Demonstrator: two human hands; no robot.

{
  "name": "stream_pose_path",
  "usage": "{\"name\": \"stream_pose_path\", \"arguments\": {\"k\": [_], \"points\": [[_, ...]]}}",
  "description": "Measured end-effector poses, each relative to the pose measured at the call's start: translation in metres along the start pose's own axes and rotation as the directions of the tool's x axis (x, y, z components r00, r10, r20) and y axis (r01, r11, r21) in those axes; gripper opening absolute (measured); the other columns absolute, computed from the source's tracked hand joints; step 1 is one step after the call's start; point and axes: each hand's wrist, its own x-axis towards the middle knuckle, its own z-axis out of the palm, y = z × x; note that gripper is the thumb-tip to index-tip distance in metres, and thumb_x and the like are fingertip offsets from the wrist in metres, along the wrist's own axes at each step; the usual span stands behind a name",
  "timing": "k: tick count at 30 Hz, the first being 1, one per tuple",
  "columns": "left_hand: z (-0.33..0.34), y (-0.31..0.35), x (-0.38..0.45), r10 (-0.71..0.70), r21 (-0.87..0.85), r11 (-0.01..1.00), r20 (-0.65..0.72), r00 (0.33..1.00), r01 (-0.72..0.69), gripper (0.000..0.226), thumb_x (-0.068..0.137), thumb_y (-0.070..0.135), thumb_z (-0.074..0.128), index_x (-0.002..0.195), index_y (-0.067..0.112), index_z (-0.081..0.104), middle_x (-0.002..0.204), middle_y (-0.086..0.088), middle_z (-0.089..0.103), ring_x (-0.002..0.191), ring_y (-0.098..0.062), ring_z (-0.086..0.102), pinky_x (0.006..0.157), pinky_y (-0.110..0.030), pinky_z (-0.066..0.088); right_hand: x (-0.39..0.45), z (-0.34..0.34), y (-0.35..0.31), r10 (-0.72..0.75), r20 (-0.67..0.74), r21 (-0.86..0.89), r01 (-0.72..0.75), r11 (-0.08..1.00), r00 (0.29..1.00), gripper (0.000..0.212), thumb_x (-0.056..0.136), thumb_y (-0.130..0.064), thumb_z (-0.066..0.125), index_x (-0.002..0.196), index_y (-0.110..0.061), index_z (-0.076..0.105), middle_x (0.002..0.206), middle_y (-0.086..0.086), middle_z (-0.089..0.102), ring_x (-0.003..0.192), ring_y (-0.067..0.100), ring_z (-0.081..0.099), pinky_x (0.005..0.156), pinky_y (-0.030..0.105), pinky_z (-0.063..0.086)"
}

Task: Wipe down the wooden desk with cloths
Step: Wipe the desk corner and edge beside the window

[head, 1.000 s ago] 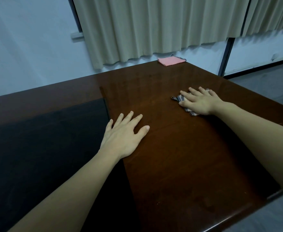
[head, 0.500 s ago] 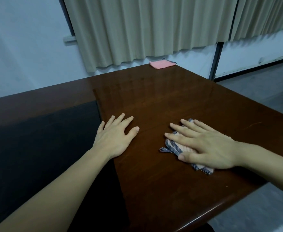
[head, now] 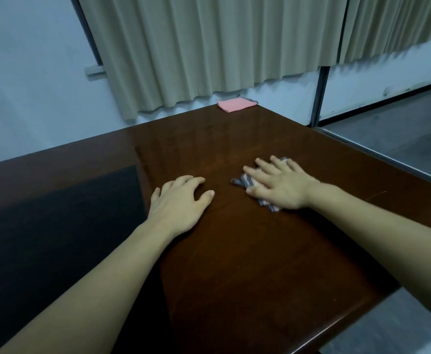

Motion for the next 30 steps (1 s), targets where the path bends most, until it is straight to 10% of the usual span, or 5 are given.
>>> {"name": "stream_pose_path", "arguments": {"k": [8,19,30], "points": [[0.015,0.031,0.022,0.095,-0.067,0.994,0.042,0.995,-0.092,0.060,0.102,0.065,0.030,0.157,0.044,0.025,0.169,0.009,0.013,0.157,-0.023,0.006,0.125,-0.055,0.003,-0.091,0.015,0.012,-0.151,0.037,-0.002,0.151,0.988,0.988,0.076,0.080,-0.085,0.003,0.151,-0.061,-0.010,0.162,-0.020,-0.022,0.151,0.011,-0.026,0.123,0.041,-0.016],[0.025,0.033,0.025,0.109,-0.002,0.994,0.054,0.993,-0.109,0.059,0.101,0.068,0.025,0.157,0.049,0.021,0.169,0.013,0.009,0.157,-0.019,0.001,0.125,-0.053,-0.003,0.066,-0.015,0.080,0.275,-0.010,0.032,-0.275,0.961,0.961,0.073,0.093,-0.080,0.016,0.158,-0.049,0.002,0.171,-0.003,-0.002,0.156,0.031,-0.004,0.124,0.056,-0.001],[0.025,0.034,0.026,0.106,0.036,0.993,0.083,0.991,-0.110,0.061,0.100,0.070,0.021,0.158,0.050,0.016,0.170,0.012,0.005,0.157,-0.020,-0.001,0.125,-0.053,-0.003,-0.069,0.014,0.026,-0.150,0.008,-0.031,0.151,0.988,0.989,0.077,0.081,-0.087,-0.001,0.151,-0.059,-0.013,0.164,-0.016,-0.020,0.152,0.014,-0.023,0.125,0.043,-0.012]]}}
